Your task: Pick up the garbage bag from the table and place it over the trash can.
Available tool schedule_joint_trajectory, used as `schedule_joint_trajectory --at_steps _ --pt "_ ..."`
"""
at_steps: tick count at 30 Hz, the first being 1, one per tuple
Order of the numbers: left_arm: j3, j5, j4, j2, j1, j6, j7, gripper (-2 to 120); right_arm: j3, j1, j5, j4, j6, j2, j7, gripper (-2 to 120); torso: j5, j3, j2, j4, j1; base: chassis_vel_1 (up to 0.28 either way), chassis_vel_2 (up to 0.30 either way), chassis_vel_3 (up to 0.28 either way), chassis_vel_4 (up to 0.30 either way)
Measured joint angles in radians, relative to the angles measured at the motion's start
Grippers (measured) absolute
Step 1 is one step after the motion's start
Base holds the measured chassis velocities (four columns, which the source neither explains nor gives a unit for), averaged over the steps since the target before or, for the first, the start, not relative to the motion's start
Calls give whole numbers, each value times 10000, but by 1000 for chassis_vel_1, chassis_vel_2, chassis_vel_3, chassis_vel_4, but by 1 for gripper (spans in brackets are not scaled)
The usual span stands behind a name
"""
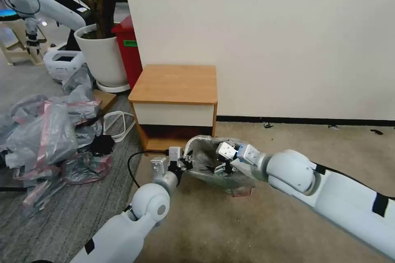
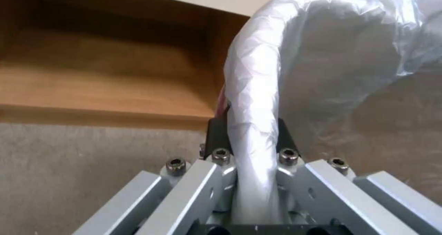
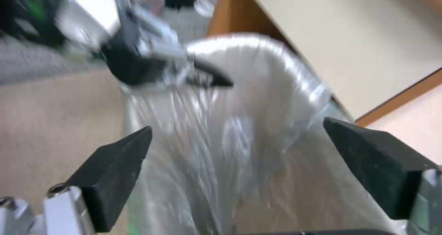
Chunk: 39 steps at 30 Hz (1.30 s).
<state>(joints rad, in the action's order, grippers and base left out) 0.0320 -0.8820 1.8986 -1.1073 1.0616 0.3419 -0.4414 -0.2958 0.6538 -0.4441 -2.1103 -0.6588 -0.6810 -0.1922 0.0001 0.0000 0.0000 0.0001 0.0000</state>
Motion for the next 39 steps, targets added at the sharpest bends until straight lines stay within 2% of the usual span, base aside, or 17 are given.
schedule_joint_trajectory --at_steps 4,6,8,10,11,14,15,19,23,29,36,39 --pt "5 -279 -58 6 -78 13 -99 3 722 428 -404 -612 90 268 34 99 0 0 0 0 0 0 0 0 0" --pt "7 -439 -83 10 -118 19 -171 3 1682 920 -740 -1111 259 575 41 99 -1 -1 0 -2 0 0 0 0 0" --pt "10 -502 -86 10 -124 19 -208 3 2060 1104 -784 -1237 342 663 46 97 -1 -1 0 -1 0 0 0 0 0" --pt "16 -704 -70 -4 -123 28 -343 3 3068 1667 -827 -1496 633 828 76 95 0 0 0 0 0 0 0 0 0" --pt "16 -704 -70 -4 -123 28 -343 3 3068 1667 -827 -1496 633 828 76 95 0 0 0 0 0 0 0 0 0" --pt "17 -1079 107 -11 -78 178 -618 3 4490 2542 -784 -1750 996 887 257 94 0 0 1 -3 0 0 0 0 0" --pt "17 -1079 107 -11 -78 178 -618 3 4490 2542 -784 -1750 996 887 257 94 0 0 1 -3 0 0 0 0 0" --pt "-80 -1666 446 5 101 591 -1157 3 5875 3368 -627 -1971 1173 418 728 107 0 -1 0 -1 -1 0 0 0 0" --pt "-141 -1844 631 37 273 835 -1372 3 6358 3615 -622 -2052 1175 101 799 111 -1 0 0 -2 0 0 0 0 0" --pt "-406 -1947 961 157 934 1125 -1611 3 7219 4277 -607 -2152 1160 -907 855 114 -1 0 0 -1 0 0 0 0 0" --pt "-622 -1908 1164 158 1357 1223 -1735 3 7402 4662 -533 -2156 1156 -1351 855 112 -2 -1 0 -1 0 0 0 0 0" --pt "-814 -1708 1272 166 1750 1269 -1786 3 7409 4862 -398 -2148 1161 -1631 846 103 -2 0 1 0 -1 0 0 0 0"
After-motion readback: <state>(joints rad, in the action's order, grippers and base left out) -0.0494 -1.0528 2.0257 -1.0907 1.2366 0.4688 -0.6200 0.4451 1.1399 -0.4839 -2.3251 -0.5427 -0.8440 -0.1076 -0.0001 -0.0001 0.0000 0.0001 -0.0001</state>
